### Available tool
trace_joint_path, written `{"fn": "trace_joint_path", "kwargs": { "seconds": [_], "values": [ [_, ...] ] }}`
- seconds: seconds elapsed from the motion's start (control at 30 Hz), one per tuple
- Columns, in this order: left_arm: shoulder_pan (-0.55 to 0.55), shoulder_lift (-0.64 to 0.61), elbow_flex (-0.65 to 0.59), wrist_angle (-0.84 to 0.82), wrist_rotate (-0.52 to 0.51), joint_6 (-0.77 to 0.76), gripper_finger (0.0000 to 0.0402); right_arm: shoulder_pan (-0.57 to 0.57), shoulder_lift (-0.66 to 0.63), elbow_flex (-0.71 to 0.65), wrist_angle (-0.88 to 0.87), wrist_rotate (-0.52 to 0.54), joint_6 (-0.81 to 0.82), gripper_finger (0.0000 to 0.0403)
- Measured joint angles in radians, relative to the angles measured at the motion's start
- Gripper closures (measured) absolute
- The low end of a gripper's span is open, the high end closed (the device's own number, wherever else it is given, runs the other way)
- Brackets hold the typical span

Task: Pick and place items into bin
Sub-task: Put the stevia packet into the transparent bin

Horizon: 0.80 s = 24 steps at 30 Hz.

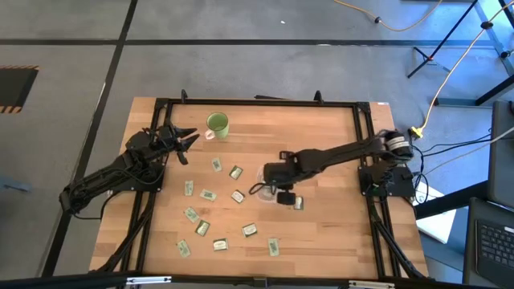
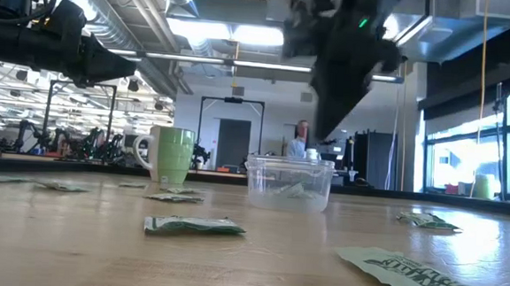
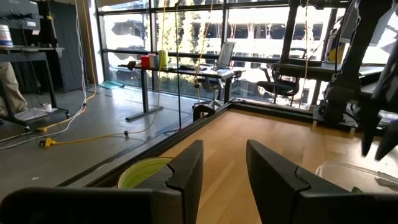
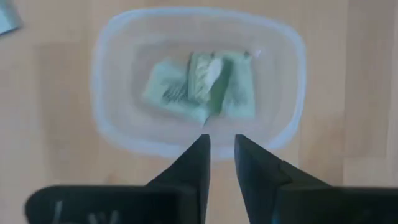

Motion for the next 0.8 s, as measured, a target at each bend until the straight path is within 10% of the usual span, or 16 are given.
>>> {"fn": "trace_joint_path", "kwargs": {
  "seconds": [0.8],
  "values": [
    [0.0,0.0,0.0,-0.013,0.0,0.0,0.0286,0.205,-0.097,-0.389,0.161,-0.006,0.322,0.0324]
  ]
}}
